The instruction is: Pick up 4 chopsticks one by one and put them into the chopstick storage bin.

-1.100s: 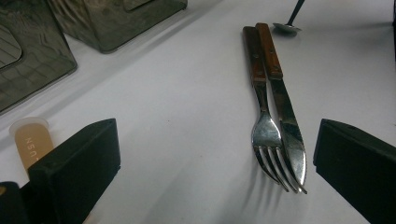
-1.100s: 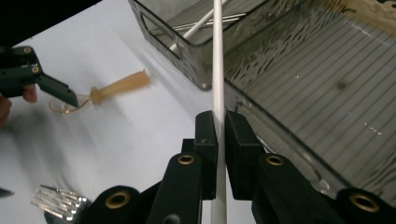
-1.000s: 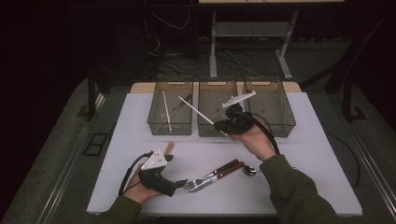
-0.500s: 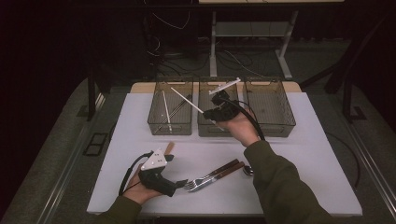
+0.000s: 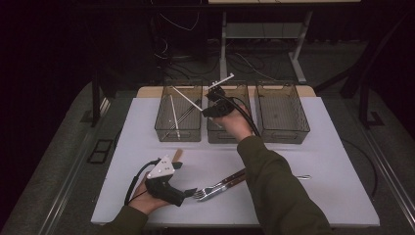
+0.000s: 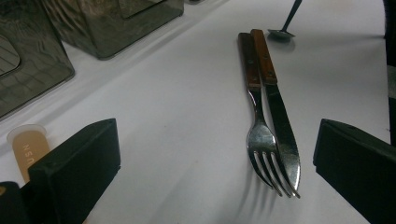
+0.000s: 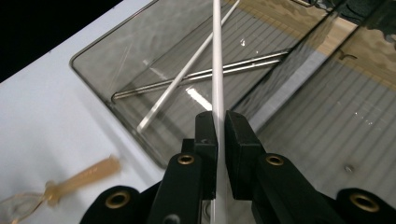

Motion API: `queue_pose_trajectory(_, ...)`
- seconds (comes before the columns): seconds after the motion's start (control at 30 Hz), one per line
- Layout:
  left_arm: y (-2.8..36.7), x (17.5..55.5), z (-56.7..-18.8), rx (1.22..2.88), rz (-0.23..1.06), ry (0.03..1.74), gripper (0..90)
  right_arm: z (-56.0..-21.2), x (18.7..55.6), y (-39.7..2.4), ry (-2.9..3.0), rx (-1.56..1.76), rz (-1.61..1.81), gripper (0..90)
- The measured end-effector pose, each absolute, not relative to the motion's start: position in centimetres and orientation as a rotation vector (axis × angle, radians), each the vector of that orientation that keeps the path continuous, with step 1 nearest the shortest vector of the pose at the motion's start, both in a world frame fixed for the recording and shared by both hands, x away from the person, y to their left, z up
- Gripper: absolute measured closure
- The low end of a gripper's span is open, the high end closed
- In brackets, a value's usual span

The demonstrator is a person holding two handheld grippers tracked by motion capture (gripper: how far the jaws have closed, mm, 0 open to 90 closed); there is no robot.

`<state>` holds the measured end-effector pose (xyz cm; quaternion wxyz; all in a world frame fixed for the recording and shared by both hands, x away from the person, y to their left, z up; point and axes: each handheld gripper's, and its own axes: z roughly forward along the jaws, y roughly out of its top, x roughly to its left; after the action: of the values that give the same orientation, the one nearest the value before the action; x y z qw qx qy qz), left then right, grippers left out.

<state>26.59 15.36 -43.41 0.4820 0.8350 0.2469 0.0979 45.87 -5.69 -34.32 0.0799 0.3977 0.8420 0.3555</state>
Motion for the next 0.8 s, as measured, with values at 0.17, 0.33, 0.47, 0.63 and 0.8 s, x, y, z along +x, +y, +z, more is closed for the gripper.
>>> queue_pose_trajectory(0.17, 15.5, 26.6, -43.4, 2.032, 0.236, 0.606, 0.0, -34.8, 47.2, -4.2, 2.519, 1.203, 1.033, 84.3)
queue_pose_trajectory(0.33, 15.4, 26.6, -43.4, 2.033, 0.238, 0.598, 0.0, -35.3, 48.4, -2.7, 2.518, 1.235, 1.006, 84.2)
queue_pose_trajectory(0.47, 15.4, 26.6, -43.3, 2.027, 0.232, 0.606, 0.0, -35.7, 49.2, -1.9, 2.513, 1.256, 0.995, 84.3)
queue_pose_trajectory(0.63, 15.4, 26.7, -43.3, 2.03, 0.236, 0.595, 0.0, -36.2, 49.8, -0.9, 2.52, 1.265, 0.971, 84.3)
queue_pose_trajectory(0.8, 15.4, 26.7, -43.3, 2.031, 0.234, 0.591, 0.0, -36.6, 50.0, -0.1, 2.518, 1.278, 0.96, 84.3)
